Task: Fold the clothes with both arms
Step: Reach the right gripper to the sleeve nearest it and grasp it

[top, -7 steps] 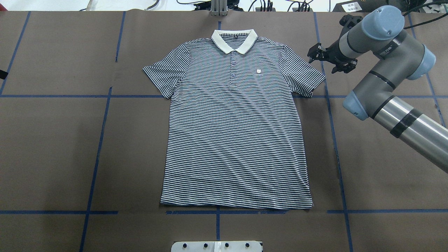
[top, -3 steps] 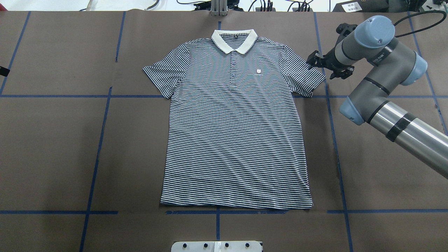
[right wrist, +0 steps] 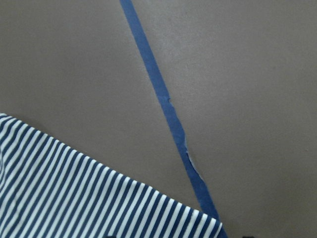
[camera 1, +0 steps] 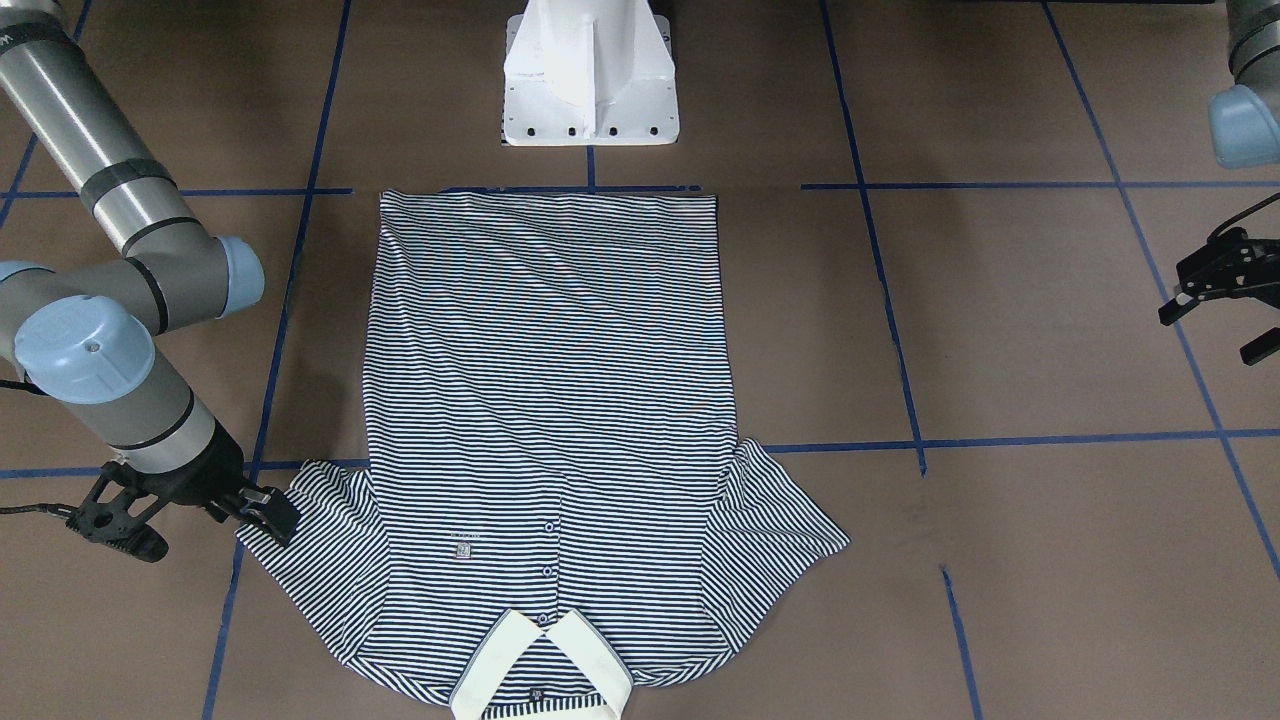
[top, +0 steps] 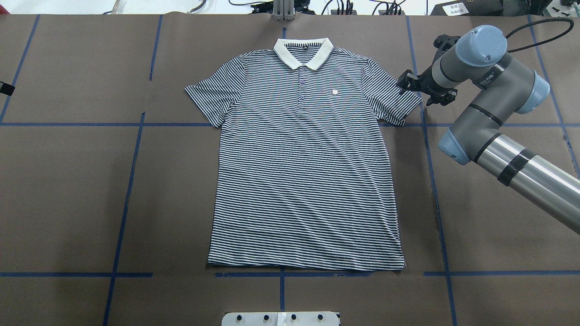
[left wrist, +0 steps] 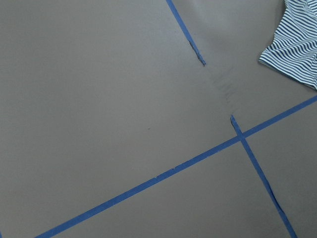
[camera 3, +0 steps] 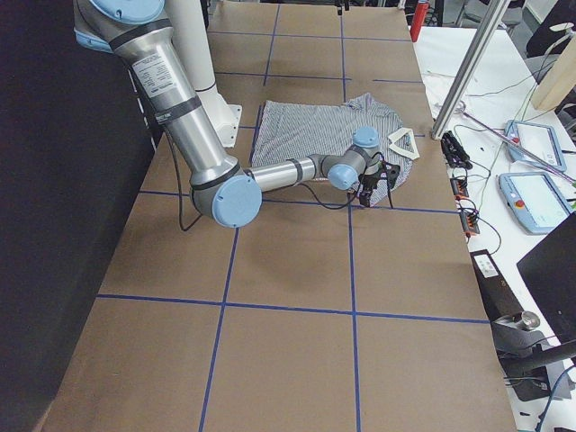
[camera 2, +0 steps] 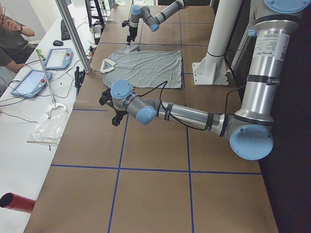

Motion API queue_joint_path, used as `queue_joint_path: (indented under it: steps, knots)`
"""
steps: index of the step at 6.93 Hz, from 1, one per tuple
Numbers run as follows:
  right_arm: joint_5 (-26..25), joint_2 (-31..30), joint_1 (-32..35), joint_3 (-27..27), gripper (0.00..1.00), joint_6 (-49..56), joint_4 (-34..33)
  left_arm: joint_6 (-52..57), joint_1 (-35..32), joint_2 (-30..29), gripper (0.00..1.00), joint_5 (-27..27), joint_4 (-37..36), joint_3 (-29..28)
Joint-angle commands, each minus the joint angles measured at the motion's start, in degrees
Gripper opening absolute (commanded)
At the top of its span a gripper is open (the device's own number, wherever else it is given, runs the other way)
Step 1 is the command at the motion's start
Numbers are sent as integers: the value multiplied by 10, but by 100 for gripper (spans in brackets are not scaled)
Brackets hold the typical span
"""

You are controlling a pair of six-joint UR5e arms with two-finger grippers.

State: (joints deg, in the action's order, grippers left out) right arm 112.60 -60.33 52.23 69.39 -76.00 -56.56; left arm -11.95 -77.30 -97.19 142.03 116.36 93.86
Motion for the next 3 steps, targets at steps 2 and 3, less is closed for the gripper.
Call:
queue_joint_path:
  steps: [2,3]
  knots:
    - [-15,0,-1,-14,54,4,0,-1,0,1,100,0,1,-3]
    - [-14,1,-1,-13,3,5,1,-1,0,1,100,0,1,-3]
